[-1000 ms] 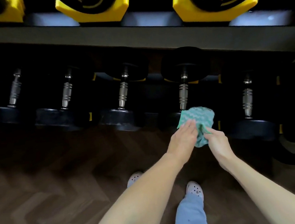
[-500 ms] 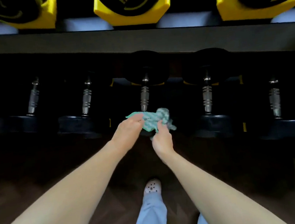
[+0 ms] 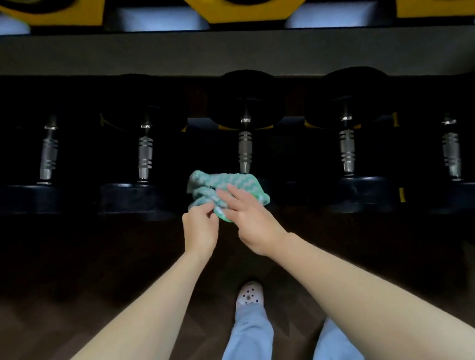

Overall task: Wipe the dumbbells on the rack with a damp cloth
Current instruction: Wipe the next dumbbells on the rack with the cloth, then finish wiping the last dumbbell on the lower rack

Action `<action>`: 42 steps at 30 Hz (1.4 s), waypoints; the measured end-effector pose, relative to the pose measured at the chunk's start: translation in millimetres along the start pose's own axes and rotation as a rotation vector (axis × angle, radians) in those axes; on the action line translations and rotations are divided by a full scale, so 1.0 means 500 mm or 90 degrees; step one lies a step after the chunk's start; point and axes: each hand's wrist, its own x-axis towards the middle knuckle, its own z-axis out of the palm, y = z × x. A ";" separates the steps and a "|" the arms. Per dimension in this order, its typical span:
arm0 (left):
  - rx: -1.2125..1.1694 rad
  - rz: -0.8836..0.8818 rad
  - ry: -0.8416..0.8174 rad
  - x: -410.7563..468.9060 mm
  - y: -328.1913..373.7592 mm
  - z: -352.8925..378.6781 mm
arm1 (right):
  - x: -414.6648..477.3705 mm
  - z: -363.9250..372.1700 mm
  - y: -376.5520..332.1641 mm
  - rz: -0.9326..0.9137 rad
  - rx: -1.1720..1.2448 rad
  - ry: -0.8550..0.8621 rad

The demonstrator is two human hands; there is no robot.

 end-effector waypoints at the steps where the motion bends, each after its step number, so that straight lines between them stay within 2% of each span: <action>1: 0.018 0.033 0.005 -0.009 0.000 0.003 | -0.018 -0.001 0.007 -0.010 -0.016 0.000; 3: 0.089 0.097 0.013 -0.019 0.013 0.011 | -0.043 -0.003 0.022 -0.003 -0.036 -0.019; 6: 0.201 0.167 0.001 -0.028 0.044 0.019 | -0.066 -0.010 0.039 0.067 -0.002 -0.033; 9: 0.205 0.187 -0.041 -0.035 0.076 0.021 | -0.080 -0.030 0.045 0.219 0.140 -0.012; 12: 0.176 0.214 -0.128 -0.056 0.150 0.033 | -0.116 -0.094 0.047 0.446 0.339 0.083; 14: 0.162 0.207 -0.184 -0.082 0.227 0.039 | -0.161 -0.150 0.050 0.542 0.434 0.187; 16: 0.117 0.188 -0.201 -0.116 0.310 0.036 | -0.221 -0.211 0.041 0.571 0.502 0.257; 20: 0.063 0.246 -0.272 -0.210 0.495 0.012 | -0.383 -0.340 0.031 0.581 0.472 0.388; 24: 0.080 0.401 -0.387 -0.344 0.675 0.002 | -0.575 -0.456 0.011 0.630 0.449 0.552; 25: 0.081 0.434 -0.411 -0.367 0.702 -0.002 | -0.603 -0.474 0.007 0.629 0.430 0.564; 30: 0.203 0.701 -0.531 -0.629 0.870 0.045 | -0.899 -0.562 -0.046 0.704 0.361 0.732; 35: 0.256 0.945 -0.526 -0.878 0.944 0.124 | -1.134 -0.555 -0.105 0.804 0.292 0.875; 38: 0.242 1.042 -0.549 -1.028 0.958 0.169 | -1.270 -0.526 -0.152 0.893 0.244 0.967; 42: 0.273 1.165 -0.596 -1.198 0.948 0.234 | -1.428 -0.446 -0.211 0.995 0.269 1.078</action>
